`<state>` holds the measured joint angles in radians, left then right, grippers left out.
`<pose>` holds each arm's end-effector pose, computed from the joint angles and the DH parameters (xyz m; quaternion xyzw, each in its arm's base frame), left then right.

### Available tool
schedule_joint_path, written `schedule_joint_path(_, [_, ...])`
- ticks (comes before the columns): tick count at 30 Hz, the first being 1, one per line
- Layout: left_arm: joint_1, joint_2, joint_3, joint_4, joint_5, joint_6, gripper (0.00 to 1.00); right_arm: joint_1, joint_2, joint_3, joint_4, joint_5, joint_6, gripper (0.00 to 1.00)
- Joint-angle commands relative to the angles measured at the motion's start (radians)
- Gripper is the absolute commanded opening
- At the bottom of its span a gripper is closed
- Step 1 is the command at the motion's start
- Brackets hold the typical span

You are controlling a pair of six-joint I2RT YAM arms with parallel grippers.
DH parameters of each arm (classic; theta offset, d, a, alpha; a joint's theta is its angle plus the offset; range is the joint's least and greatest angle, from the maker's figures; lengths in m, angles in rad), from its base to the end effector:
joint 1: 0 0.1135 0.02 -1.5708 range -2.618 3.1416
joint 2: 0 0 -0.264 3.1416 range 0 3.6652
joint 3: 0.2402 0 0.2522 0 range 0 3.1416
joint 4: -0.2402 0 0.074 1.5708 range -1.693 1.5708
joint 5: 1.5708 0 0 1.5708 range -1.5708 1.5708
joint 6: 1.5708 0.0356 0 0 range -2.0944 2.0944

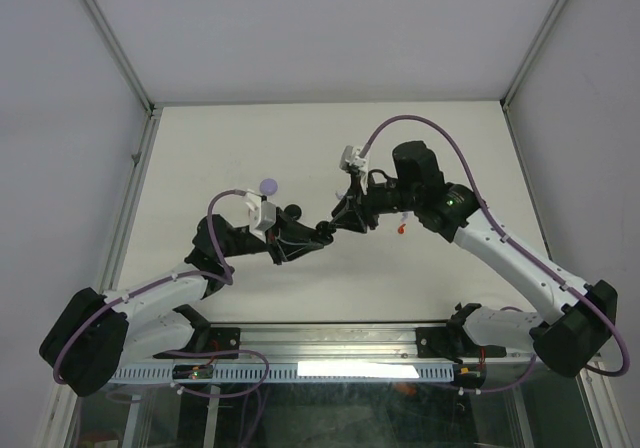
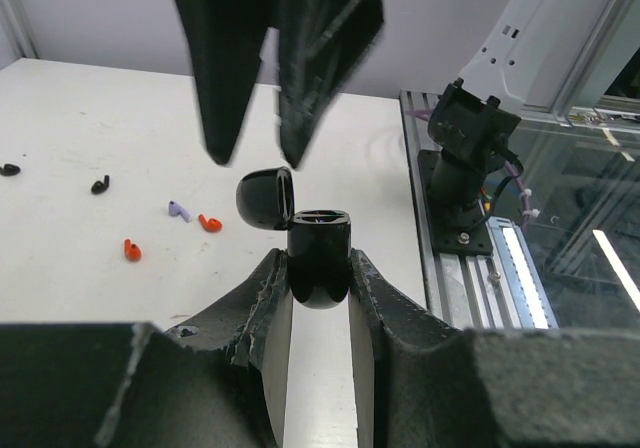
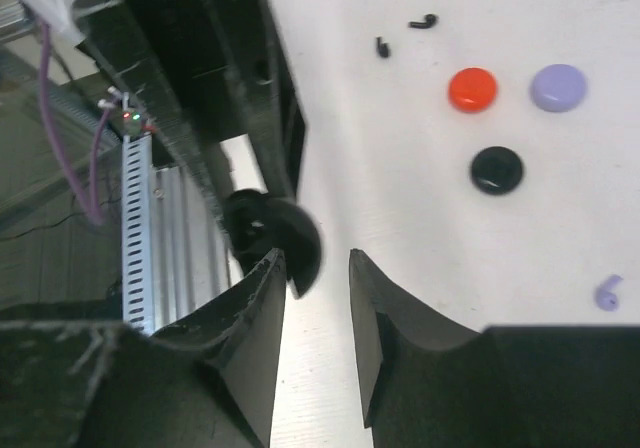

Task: Insert the wireless bluetooth earbuds into the charging case
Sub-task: Open the charging case, then pick up the earbud from the center of the board.

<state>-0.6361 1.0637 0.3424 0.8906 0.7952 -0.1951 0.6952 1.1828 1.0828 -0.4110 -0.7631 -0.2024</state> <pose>0.1561 -0.1469 0.2442 0.4188 0.5154 -0.5129 0.5439 0.1815 0.1834 0.3443 -0.5170 0.6398 0.4260 0.3766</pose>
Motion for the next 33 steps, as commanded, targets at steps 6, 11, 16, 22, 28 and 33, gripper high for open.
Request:
schedule_joint_path(6, [-0.021, -0.039, -0.012, 0.067, 0.007, 0.05, 0.0, -0.032, -0.021, 0.068, 0.021, 0.104, -0.018, 0.38])
schedule_joint_path(11, [-0.023, -0.054, -0.019, 0.044, -0.097, 0.052, 0.0, -0.032, -0.013, 0.076, 0.027, 0.119, -0.002, 0.47])
schedule_joint_path(16, [-0.023, -0.074, -0.044, -0.003, -0.271, 0.059, 0.0, -0.038, -0.001, 0.092, 0.032, 0.317, 0.054, 0.68])
schedule_joint_path(22, [-0.023, -0.116, -0.136, 0.092, -0.428, 0.052, 0.0, -0.11, 0.065, 0.108, 0.047, 0.558, 0.17, 0.86])
schedule_joint_path(28, [-0.023, -0.136, -0.16, 0.068, -0.495, 0.071, 0.0, -0.205, 0.17, 0.12, 0.056, 0.77, 0.227, 0.99])
schedule_joint_path(33, [-0.023, -0.082, -0.14, 0.05, -0.56, 0.051, 0.0, -0.315, 0.261, 0.134, 0.088, 0.852, 0.277, 0.98])
